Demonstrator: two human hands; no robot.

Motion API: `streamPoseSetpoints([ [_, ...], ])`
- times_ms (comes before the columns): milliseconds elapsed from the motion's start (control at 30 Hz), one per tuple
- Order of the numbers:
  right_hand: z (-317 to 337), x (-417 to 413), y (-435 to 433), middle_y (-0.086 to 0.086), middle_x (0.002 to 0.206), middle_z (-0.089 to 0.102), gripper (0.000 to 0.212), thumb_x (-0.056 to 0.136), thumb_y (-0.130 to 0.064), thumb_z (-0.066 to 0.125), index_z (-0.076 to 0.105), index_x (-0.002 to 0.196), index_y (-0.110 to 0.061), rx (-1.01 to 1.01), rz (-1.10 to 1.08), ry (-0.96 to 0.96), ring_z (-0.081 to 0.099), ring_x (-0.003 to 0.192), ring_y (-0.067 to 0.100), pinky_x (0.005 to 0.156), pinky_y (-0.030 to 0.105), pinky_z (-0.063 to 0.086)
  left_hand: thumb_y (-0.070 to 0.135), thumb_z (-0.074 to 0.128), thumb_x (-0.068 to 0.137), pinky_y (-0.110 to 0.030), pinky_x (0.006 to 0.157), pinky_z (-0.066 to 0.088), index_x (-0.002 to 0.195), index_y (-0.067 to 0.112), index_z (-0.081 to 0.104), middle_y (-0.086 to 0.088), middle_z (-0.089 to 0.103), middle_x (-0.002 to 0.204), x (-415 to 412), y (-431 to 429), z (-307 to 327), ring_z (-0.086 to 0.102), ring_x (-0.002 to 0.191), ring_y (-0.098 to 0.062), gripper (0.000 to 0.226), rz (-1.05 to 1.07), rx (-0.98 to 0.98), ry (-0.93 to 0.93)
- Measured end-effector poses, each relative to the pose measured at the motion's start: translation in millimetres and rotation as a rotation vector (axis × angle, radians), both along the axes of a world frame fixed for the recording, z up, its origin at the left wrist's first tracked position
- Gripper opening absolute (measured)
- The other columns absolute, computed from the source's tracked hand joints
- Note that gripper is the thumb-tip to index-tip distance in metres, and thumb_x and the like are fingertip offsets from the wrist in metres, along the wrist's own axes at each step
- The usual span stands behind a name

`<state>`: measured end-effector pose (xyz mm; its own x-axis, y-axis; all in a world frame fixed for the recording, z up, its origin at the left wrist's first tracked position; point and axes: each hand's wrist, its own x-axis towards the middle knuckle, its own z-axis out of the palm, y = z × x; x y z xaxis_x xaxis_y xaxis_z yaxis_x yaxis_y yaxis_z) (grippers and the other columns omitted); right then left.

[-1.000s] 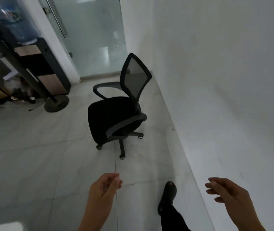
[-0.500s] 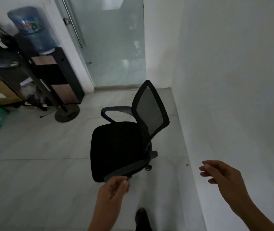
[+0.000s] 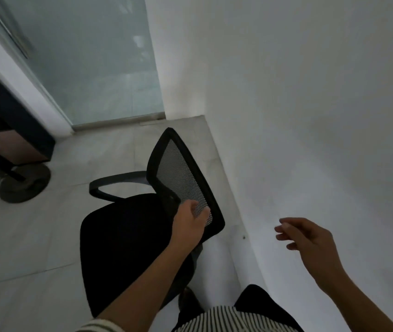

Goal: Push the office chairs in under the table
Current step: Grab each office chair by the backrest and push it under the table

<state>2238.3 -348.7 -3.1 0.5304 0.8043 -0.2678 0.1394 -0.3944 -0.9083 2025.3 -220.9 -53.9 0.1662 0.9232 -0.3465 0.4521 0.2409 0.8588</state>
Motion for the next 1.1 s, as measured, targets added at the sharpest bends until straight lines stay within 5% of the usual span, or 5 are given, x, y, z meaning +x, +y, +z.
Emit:
streamPoseSetpoints([
  [167,-3,12,69,0.0,0.08,0.076,0.011,0.089,-0.011,0.061,0.071,0.093,-0.015,-0.011,0.05,0.004,0.072,0.073,0.013,0.066,0.03,0.054,0.055,0.06,0.079,-0.047,0.106,0.038,0.144,0.013,0.021,-0.012,0.028,0.147,42,58,-37,0.036,0.13,-0.028,0.087,0.011,-0.085,0.166],
  [333,-25,18,163,0.001,0.082,0.075,0.009,0.088,-0.014,0.063,0.071,0.093,-0.014,-0.031,0.244,-0.014,0.071,0.072,0.013,0.066,0.026,0.051,0.047,0.064,0.074,-0.048,0.105,0.038,0.149,0.022,0.006,-0.006,0.016,0.156,49,70,-55,0.029,0.136,-0.027,0.098,-0.009,-0.12,0.3],
  [800,-93,-87,341,0.006,0.106,0.069,0.028,0.084,-0.029,0.055,0.067,0.105,-0.014,0.449,1.236,-0.821,0.059,0.111,0.026,0.093,0.036,0.044,0.041,0.066,0.072,-0.044,0.111,0.033,0.142,0.047,0.017,0.016,0.02,0.154,-21,-6,-47,0.03,0.136,-0.01,0.085,0.144,-0.315,0.297],
  [967,-114,-116,333,0.001,0.089,0.069,0.033,0.086,-0.038,0.047,0.071,0.092,-0.017,0.491,1.491,-0.957,0.061,0.092,0.022,0.092,0.038,0.044,0.045,0.055,0.083,-0.039,0.115,0.027,0.142,0.042,0.026,0.011,0.027,0.154,-36,-57,-48,0.027,0.139,-0.011,0.065,0.451,-0.32,0.355],
  [1100,-113,-159,334,-0.002,0.071,0.065,0.037,0.087,-0.042,0.043,0.07,0.081,-0.018,0.555,1.689,-1.074,0.057,0.07,0.018,0.067,0.031,0.043,0.078,0.015,0.078,-0.037,0.114,0.028,0.141,0.037,0.032,0.012,0.037,0.149,-48,-87,-48,0.033,0.138,-0.012,0.078,0.515,-0.27,0.673],
])
